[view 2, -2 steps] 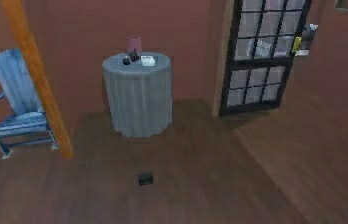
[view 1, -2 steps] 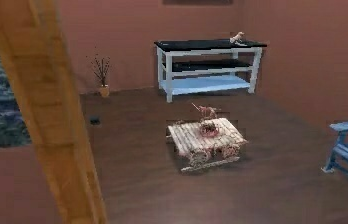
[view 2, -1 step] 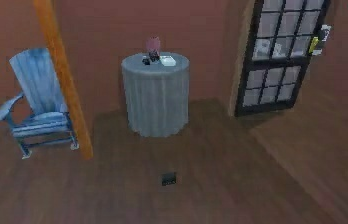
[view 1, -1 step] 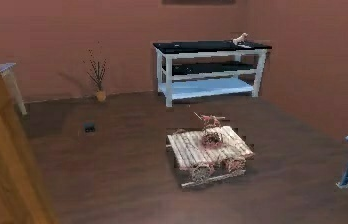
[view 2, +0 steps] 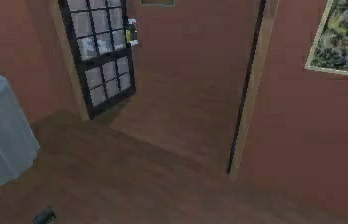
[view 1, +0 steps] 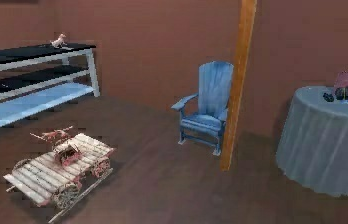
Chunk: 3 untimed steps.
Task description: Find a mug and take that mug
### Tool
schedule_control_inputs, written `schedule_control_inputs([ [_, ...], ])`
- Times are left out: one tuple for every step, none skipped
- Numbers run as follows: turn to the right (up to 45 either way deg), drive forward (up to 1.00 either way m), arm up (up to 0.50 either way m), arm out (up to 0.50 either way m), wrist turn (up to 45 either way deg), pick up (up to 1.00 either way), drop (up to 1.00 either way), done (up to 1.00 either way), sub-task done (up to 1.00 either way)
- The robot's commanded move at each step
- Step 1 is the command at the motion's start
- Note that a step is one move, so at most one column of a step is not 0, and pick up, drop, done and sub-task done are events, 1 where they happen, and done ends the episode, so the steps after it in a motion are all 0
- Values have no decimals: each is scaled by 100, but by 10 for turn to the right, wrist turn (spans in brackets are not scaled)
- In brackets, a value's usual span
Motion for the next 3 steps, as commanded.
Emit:
schedule_control_inputs([
  [450,0,0,0,0,0,0,0,0],
  [0,10,0,0,0,0,0,0,0],
  [-450,0,0,0,0,0,0,0,0],
])
